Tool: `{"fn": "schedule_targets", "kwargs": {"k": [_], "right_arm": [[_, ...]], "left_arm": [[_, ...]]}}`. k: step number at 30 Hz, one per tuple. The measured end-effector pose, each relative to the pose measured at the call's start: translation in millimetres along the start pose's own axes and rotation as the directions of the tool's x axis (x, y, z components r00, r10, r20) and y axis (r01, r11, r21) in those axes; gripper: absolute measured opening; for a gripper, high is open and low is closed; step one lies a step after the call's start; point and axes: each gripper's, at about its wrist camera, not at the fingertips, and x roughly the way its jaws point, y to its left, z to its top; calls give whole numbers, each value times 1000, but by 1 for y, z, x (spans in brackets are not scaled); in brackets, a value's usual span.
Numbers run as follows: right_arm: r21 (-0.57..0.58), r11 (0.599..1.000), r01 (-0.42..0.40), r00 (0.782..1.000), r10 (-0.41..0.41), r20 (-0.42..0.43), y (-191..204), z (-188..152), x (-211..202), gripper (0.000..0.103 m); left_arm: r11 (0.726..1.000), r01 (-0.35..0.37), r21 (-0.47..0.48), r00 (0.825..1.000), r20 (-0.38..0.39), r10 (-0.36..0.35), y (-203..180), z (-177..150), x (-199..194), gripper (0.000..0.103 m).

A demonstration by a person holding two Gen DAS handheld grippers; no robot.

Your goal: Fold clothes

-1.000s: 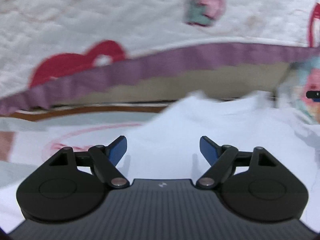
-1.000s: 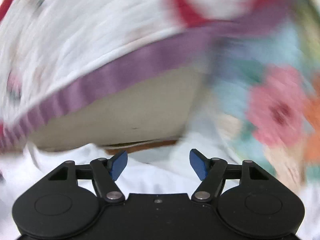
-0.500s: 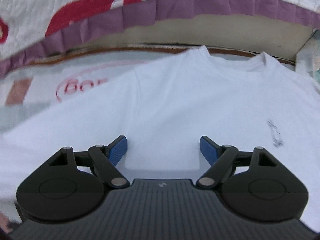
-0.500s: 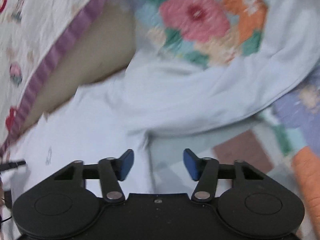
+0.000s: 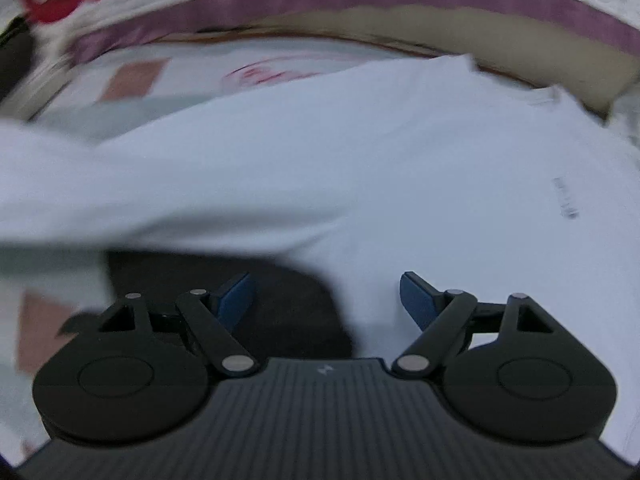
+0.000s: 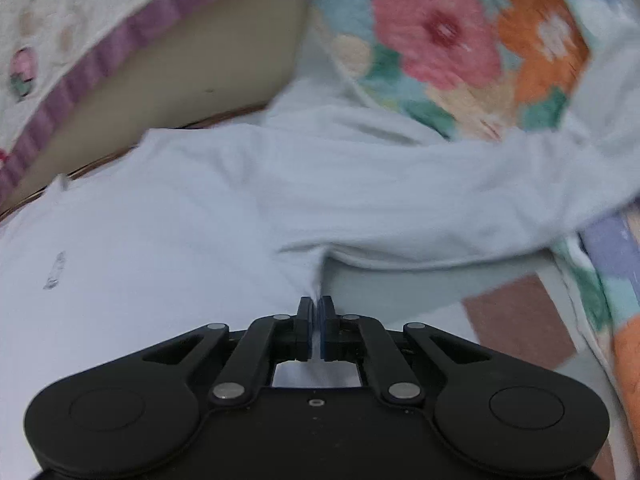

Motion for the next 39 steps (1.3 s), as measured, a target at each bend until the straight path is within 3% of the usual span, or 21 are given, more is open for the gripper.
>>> {"fn": "schedule_targets", "kwargs": {"k": [2, 7, 9, 10, 12, 14, 18, 19, 21, 22, 23, 25, 28, 30, 32, 35, 38, 39], "right_arm": [[31, 1000, 5, 1000, -5, -9, -7, 5, 7, 3], [-86, 989, 117, 993, -116, 23, 9, 8, 9, 3], [-26, 988, 153, 988, -152, 35, 0, 8, 3, 6], [7, 985, 170, 985, -170, 40, -5, 8, 0, 13], [77, 990, 118, 991, -122, 55, -13, 2, -15, 17], [119, 992, 33, 998, -40, 50, -21, -4, -28, 40], [99, 991, -91, 996, 89, 20, -28, -23, -48, 41], [96, 989, -110, 994, 109, 11, -29, -29, -51, 41], [90, 985, -148, 989, 150, -8, -33, -40, -59, 41], [78, 987, -138, 990, 140, -17, -33, -45, -60, 41], [64, 990, -125, 992, 127, -25, -33, -50, -61, 41], [49, 992, -116, 992, 118, -46, -33, -58, -65, 41], [53, 990, -130, 988, 133, -80, -35, -69, -70, 41], [51, 989, -137, 981, 143, -132, -32, -76, -71, 42], [14, 993, -120, 982, 120, -144, -25, -85, -76, 46], [23, 995, -102, 987, 104, -125, -17, -101, -84, 54], [24, 995, -96, 992, 98, -77, -18, -111, -90, 55], [8, 997, -81, 994, 82, -72, -16, -112, -90, 55]], "left_arm": [[999, 33, -2, 999, -17, -33, 1, -7, -3, 80], [990, 138, -5, 989, -57, -138, 0, -24, -10, 80], [984, 180, -8, 981, -73, -180, 0, -31, -13, 80], [980, 201, -9, 976, -81, -201, 0, -34, -14, 80], [970, 242, -13, 965, -96, -242, -1, -41, -17, 80], [959, 283, -17, 952, -112, -283, -1, -48, -20, 80], [934, 357, -23, 922, -149, -356, -2, -61, -26, 79], [929, 369, -21, 915, -166, -367, -2, -65, -28, 74], [927, 373, -39, 906, -197, -373, 0, -69, -33, 46], [923, 381, -56, 897, -218, -383, 2, -70, -34, 22], [917, 392, -74, 888, -232, -398, 5, -73, -34, 19], [916, 393, -77, 888, -227, -400, 8, -80, -32, 16], [909, 406, -92, 881, -223, -417, 11, -83, -30, 24], [897, 433, -87, 869, -226, -441, 8, -84, -31, 36], [889, 452, -67, 860, -233, -455, 3, -85, -32, 58], [885, 465, -9, 856, -249, -452, -7, -86, -35, 70], [880, 472, 57, 859, -254, -444, -20, -87, -36, 86], [882, 463, 87, 870, -237, -433, -24, -88, -38, 86]]}}
